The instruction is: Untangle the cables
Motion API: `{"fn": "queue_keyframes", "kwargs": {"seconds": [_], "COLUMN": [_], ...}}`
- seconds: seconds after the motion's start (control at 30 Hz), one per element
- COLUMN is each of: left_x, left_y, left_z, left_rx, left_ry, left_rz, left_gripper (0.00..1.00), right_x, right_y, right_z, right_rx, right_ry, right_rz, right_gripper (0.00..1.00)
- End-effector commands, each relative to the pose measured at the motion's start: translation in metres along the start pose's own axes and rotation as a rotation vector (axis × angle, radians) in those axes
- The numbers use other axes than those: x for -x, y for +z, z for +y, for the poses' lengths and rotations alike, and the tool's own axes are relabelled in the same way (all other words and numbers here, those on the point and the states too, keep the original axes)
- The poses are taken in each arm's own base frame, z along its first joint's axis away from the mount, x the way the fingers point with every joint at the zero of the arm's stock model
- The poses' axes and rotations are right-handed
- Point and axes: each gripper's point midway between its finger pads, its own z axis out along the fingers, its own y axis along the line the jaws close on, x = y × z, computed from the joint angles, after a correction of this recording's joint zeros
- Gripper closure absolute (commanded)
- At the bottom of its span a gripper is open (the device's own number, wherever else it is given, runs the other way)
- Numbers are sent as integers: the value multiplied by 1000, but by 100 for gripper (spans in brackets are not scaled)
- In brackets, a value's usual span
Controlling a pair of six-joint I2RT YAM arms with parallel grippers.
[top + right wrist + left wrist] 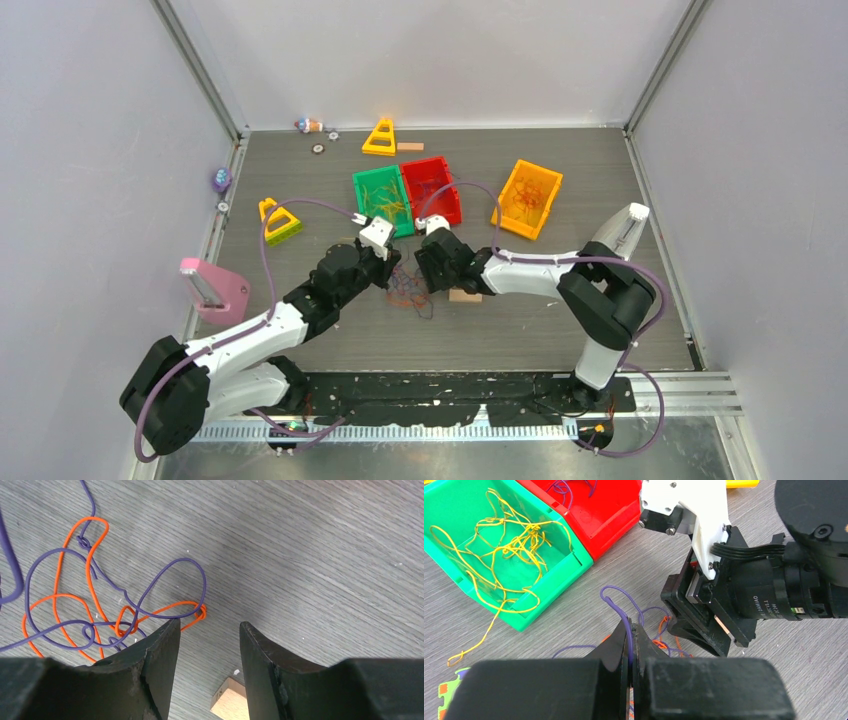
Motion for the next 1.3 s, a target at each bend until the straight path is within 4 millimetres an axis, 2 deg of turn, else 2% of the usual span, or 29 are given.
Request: {"fn": "queue_keyframes", "kwargs": {"seconds": [0.0,0.3,0.43,0.47,0.6,0.73,0.83,0.97,1.07,1.27], "left_x": [26,26,26,25,24,24,24,23,25,26], "left_y": [2,2,2,2,1,-2,-6,-21,-37,-64], "left_z": [-3,-2,-1,-1,6,14,28,59,79,107], "left_rx": [-7,-3,1,5,45,89,171,346,463,646], "left_ry": [-9,-9,-11,-11,-11,-18,-29,-50,-68,-118], "left_rz": [-64,-65,-66,-64,-57,-60,-66,-89,-131,-198], "left_gripper": [100,100,100,100,100,100,100,100,100,100], "right_x": [23,-6,-16,-15,-23,-21,-23,-29,-26,-15], "right_y": [3,17,18,18,10,-9,-15,-20,-23,-36], "right_z": [14,8,0,-2,-29,-64,-88,-122,-132,-157], "right_rx": [25,-15,-68,-81,-196,-297,-317,-307,-316,-429], "right_ry": [21,-16,-60,-69,-144,-179,-137,-6,46,78], "right_rz": [-55,29,71,74,106,108,120,122,122,107], "right_gripper": [48,50,55,59,67,77,82,90,94,95]}}
